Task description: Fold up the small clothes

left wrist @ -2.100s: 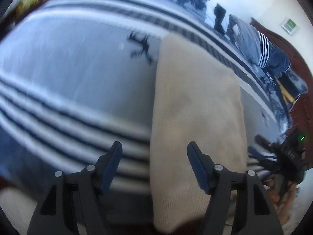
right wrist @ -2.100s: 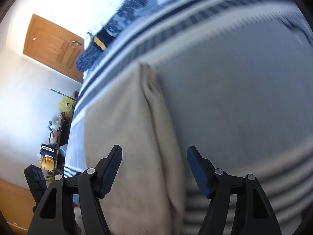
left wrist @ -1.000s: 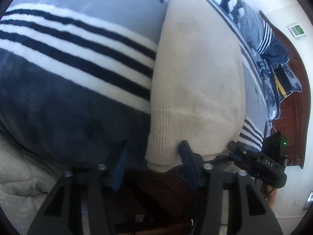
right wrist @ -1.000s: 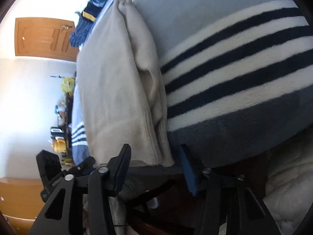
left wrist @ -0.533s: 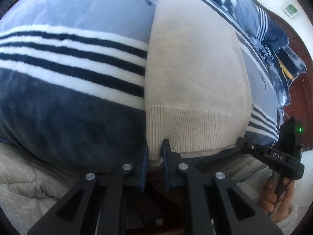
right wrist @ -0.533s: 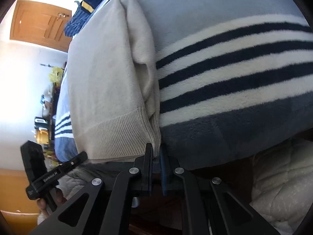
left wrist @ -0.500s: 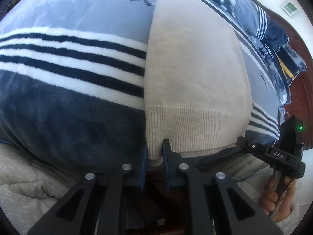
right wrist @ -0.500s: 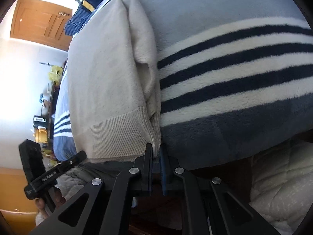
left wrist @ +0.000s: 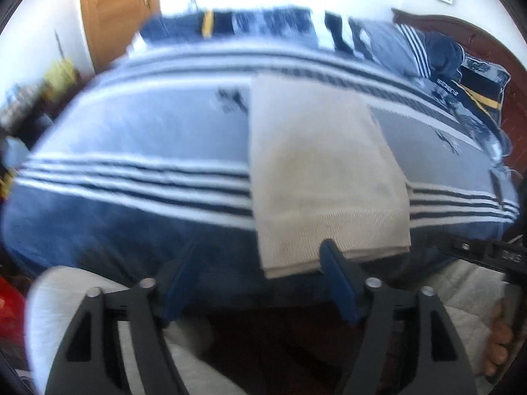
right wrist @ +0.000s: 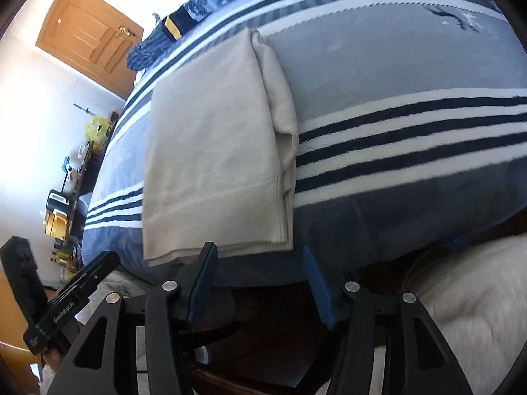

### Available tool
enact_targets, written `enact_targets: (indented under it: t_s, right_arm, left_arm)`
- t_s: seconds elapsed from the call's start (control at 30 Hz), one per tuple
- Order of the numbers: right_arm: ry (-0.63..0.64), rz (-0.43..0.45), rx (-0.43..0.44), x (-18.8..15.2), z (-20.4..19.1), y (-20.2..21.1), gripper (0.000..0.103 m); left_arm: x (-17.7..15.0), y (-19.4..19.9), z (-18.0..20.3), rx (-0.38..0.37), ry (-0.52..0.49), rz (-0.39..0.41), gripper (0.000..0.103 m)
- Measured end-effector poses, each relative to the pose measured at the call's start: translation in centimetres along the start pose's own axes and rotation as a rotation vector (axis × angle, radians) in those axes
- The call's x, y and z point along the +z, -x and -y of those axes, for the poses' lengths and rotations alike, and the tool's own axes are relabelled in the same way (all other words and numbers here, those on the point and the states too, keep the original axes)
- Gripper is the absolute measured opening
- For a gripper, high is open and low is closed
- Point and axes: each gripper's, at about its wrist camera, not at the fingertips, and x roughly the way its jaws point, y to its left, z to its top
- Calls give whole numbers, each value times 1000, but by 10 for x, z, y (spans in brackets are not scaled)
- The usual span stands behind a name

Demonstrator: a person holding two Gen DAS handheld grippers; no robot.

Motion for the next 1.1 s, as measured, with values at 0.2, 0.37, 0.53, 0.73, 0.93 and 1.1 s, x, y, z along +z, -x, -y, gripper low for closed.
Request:
enact_targets:
  t_s: [0.2,0.37,0.53,0.73,0.93,1.1]
  right_arm:
    - [49,101,-45,-13,-30,55,67]
    - [130,182,-102,-12,-65,102,76]
    - [187,264,-144,-13,-95,142,79]
    - [216,297,-160,-21,-118,167,79]
    - [226,334,-183,-25,-129,188,80]
    - [236,347,-190,-26,-131,196,81]
  left_arm:
    - [16,74,12,51,15,149,86]
    - [27,124,32,116,-64,220,87]
    - [29,149,41,82,-66,191,87]
    - [27,165,48,108,-85,201,87]
    - [26,179,52,127,-89,217,92]
    - [24,185,57,156,-101,218,93]
